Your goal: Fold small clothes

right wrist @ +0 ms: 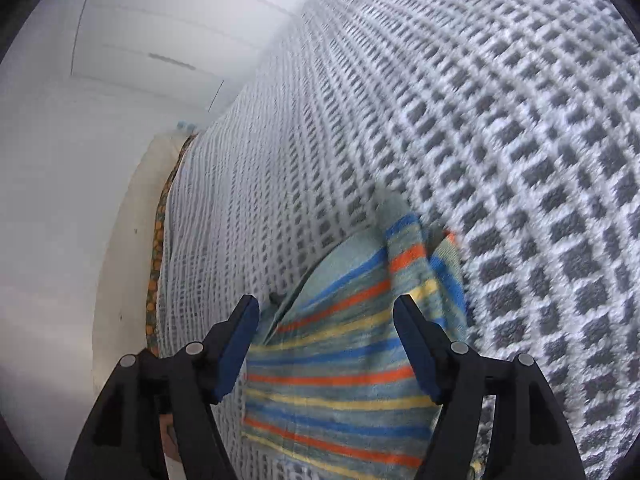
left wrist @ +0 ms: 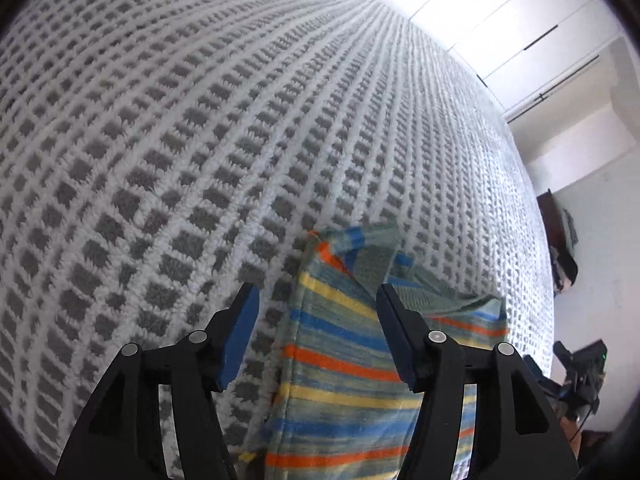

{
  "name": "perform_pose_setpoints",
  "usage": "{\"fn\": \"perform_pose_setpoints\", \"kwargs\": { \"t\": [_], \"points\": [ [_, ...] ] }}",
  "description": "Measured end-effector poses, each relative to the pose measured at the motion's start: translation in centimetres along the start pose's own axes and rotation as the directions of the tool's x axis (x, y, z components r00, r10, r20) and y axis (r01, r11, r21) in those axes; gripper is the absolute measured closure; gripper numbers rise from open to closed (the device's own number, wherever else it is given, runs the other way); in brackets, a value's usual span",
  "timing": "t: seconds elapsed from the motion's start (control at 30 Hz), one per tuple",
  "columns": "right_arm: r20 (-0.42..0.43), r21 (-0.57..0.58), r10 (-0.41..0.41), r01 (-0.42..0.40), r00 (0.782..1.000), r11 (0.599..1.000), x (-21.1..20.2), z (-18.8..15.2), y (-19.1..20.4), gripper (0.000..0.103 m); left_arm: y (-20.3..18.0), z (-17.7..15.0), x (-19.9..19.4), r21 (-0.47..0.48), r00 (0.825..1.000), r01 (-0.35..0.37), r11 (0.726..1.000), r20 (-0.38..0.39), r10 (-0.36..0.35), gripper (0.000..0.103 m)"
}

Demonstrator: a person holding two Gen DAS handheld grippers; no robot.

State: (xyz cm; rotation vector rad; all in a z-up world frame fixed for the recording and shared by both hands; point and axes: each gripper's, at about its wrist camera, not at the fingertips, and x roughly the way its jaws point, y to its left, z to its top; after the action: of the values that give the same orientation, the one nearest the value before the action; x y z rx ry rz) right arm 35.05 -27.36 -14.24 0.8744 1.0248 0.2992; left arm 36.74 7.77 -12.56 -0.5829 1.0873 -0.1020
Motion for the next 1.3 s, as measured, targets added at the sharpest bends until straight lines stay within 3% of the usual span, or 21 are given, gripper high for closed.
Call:
{"fn": "perform_pose_setpoints", "kwargs": {
  "t": [0.1, 0.17, 0.23, 0.27, 0.33, 0.37, 0.4, 0.47, 0.53, 0.8, 0.87, 1.03, 1.1, 1.17, 1.23, 1.3],
  "points": [
    [-0.136, 0.019, 0.046, -0.043, 0.990, 0.999, 3.5, -2.6, 0.0, 0.033, -1.2, -3.5, 1.0, 0.103, 0.994, 0.065, 0.993, -0.095, -0.055, 0.037],
    [-0.164, 0.027, -0.010, 0.014, 0.986, 1.000, 5.4, -3.3, -1.0, 0.033, -1.9, -5.9, 2.5, 0.218, 0.984, 0.006, 0.976, -0.176, 0.033, 0.037],
    [-0.058, 0.021, -0.163, 0.164, 0.985, 0.986, 4.5, -3.3, -2.4, 0.038, -0.7, -7.6, 3.2, 0.287, 0.964, -0.127, 0.949, -0.190, 0.187, 0.048],
    [0.013, 0.050, -0.205, 0.204, 0.979, 0.978, 3.1, -3.3, -3.0, 0.039, 0.5, -7.8, 2.6, 0.249, 0.964, -0.138, 0.959, -0.189, 0.188, 0.050],
    [0.094, 0.076, -0.212, 0.205, 0.973, 0.976, 0.2, -3.7, -3.2, 0.038, 2.8, -7.8, 0.6, 0.137, 0.978, -0.100, 0.985, -0.166, 0.123, 0.049],
    [0.106, 0.048, -0.207, 0.203, 0.973, 0.978, -1.0, -4.2, -2.8, 0.037, 3.7, -8.0, -0.7, 0.089, 0.984, -0.089, 0.992, -0.146, 0.102, 0.041],
    [0.104, -0.004, -0.204, 0.205, 0.973, 0.979, -2.1, -5.0, -2.1, 0.035, 4.0, -8.2, -1.5, 0.076, 0.987, -0.077, 0.994, -0.138, 0.087, 0.032],
    [0.073, -0.093, -0.231, 0.237, 0.970, 0.967, -3.7, -6.9, -1.2, 0.030, 4.1, -9.0, -2.6, 0.089, 0.989, -0.046, 0.995, -0.138, 0.058, 0.025],
    [0.028, -0.129, -0.251, 0.252, 0.968, 0.959, -4.3, -8.9, -1.4, 0.030, 4.0, -9.7, -3.2, 0.107, 0.989, -0.034, 0.994, -0.140, 0.049, 0.025],
    [0.001, -0.073, -0.254, 0.254, 0.967, 0.965, -7.5, -15.7, -4.7, 0.030, 6.7, -12.4, -5.8, 0.071, 0.990, -0.006, 0.997, -0.140, 0.016, 0.025],
    [-0.004, -0.061, -0.250, 0.249, 0.968, 0.966, -8.1, -16.5, -4.8, 0.030, 7.4, -12.1, -7.1, 0.066, 0.992, 0.009, 0.998, -0.127, -0.001, 0.025],
    [0.011, 0.006, -0.211, 0.211, 0.978, 0.978, -8.9, -16.3, -6.0, 0.030, 10.9, -10.9, -9.1, -0.048, 0.991, 0.108, 0.993, -0.078, -0.111, 0.025],
    [0.012, -0.002, -0.197, 0.197, 0.980, 0.980, -8.9, -16.2, -6.1, 0.030, 9.7, -11.2, -9.3, 0.039, 0.990, 0.117, 0.992, -0.087, -0.114, 0.025],
    [-0.005, -0.027, -0.190, 0.190, 0.982, 0.981, -8.7, -16.2, -6.0, 0.030, 6.9, -12.0, -8.7, 0.187, 0.991, 0.104, 0.977, -0.107, -0.085, 0.028],
    [-0.028, -0.071, -0.186, 0.184, 0.982, 0.980, -8.3, -16.1, -5.6, 0.030, 3.7, -13.0, -7.2, 0.346, 0.993, 0.066, 0.936, -0.117, -0.026, 0.036],
    [-0.041, -0.154, -0.203, 0.194, 0.978, 0.969, -7.1, -16.2, -4.5, 0.030, 1.5, -13.7, -5.5, 0.439, 0.994, 0.023, 0.898, -0.102, 0.025, 0.045]
  ]
}}
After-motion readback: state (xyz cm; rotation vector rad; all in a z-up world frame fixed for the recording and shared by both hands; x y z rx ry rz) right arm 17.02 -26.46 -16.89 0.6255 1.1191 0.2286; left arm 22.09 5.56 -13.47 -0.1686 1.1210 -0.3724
